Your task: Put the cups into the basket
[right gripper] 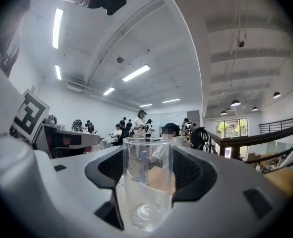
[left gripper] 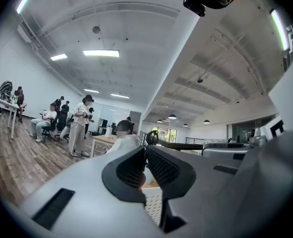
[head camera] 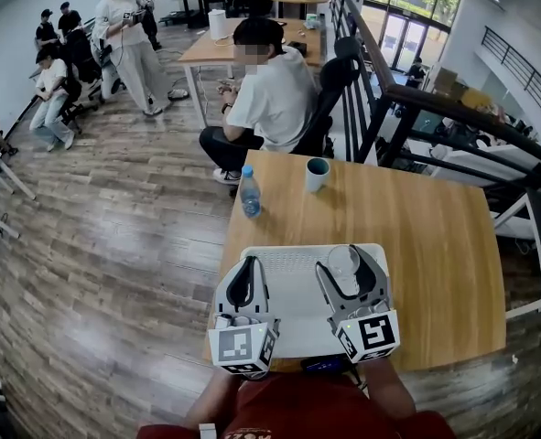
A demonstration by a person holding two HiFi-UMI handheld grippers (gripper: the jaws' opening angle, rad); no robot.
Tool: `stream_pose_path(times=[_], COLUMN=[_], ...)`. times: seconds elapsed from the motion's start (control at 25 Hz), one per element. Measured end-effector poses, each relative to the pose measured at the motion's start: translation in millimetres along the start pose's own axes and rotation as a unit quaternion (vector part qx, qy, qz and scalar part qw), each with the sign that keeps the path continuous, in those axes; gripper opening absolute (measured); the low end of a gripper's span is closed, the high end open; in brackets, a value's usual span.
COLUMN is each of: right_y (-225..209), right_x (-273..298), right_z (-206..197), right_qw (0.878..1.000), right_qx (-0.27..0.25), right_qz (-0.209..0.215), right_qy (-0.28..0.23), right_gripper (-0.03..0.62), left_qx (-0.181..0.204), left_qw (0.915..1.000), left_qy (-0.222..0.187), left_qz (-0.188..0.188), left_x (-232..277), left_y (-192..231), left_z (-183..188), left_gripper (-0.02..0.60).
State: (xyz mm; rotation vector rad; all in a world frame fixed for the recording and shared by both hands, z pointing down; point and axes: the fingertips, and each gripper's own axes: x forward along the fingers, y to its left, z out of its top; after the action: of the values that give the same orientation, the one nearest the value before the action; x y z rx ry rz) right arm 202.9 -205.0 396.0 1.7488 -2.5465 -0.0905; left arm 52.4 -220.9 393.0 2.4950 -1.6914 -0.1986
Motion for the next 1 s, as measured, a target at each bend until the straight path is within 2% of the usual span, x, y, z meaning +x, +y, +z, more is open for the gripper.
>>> stream_pose_path(times=[0.56,1.0], right_y=[24,40], right_x=[16,33], right_z=[-31,-69], right_qw=[0.996,0.983], right_qx=[-0.027,-0.058], right_qz=[0.064,0.108], right_qy=[0.048,0.134], right_gripper=[0.285,0.285], left_qx=[-0.007,0.001], left_qw=[0.9999,0.9993], left_qy=[-0.008,-0.017], left_qz=[0.014,0.035], left_x=[-17,-24], left_y=[1,8], left_z=[-4,-3], left_gripper=[0.023,0.023])
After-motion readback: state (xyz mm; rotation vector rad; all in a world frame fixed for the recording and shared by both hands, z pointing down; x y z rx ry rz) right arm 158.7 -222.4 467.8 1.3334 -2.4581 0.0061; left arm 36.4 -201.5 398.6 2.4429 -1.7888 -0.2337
